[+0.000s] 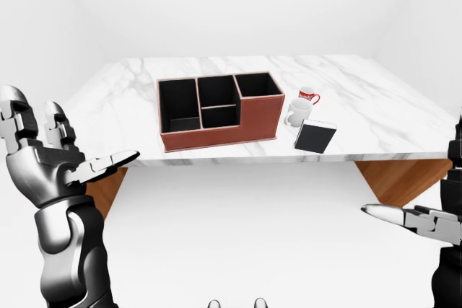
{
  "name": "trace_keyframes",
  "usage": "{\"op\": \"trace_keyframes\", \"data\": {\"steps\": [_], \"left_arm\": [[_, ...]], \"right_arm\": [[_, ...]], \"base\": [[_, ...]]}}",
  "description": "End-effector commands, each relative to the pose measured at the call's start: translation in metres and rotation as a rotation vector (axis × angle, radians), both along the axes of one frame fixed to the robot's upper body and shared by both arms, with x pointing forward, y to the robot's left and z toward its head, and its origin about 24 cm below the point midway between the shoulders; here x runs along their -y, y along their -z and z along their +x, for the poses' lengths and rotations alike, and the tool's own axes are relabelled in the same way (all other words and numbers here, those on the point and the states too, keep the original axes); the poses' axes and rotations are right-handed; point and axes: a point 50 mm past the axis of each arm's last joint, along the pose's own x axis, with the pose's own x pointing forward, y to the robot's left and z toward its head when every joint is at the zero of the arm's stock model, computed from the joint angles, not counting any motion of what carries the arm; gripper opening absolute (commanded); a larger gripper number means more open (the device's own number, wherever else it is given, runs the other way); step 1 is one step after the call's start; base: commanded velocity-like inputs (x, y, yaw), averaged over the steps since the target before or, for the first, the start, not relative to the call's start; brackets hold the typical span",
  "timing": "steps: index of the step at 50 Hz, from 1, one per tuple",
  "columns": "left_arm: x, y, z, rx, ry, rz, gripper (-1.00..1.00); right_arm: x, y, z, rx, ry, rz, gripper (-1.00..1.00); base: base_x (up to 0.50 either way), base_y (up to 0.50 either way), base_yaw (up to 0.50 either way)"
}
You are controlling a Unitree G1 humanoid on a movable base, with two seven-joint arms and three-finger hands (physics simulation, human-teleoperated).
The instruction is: Pick up the book and place it in the right compartment of the caddy.
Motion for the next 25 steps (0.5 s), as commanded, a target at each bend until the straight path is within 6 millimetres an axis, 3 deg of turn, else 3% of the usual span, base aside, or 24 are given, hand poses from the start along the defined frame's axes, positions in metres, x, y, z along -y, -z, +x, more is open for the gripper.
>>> {"op": "trace_keyframes", "data": {"steps": [1, 11, 25], "left_arm": [[-0.0090, -0.0051, -0.0051, 0.030, -0.044, -0.046, 1.00], [-0.0072, -0.0022, -0.0037, 0.015, -0.042, -0.040, 1.00], [-0.0077, -0.0033, -0.0041, 0.020, -0.045, -0.040, 1.00]], "right_arm": [[0.0008, -0.0100, -0.0134, 0.033, 0.003, -0.004, 1.00], [-0.0028, -0.0103, -0.0113, 0.035, -0.002, -0.035, 1.00], [-0.0040, -0.0098, -0.0109, 0.035, 0.001, -0.056, 1.00]], "base": [[0.00, 0.00, 0.00], [0.05, 0.00, 0.00], [0.34, 0.00, 0.00]]}}
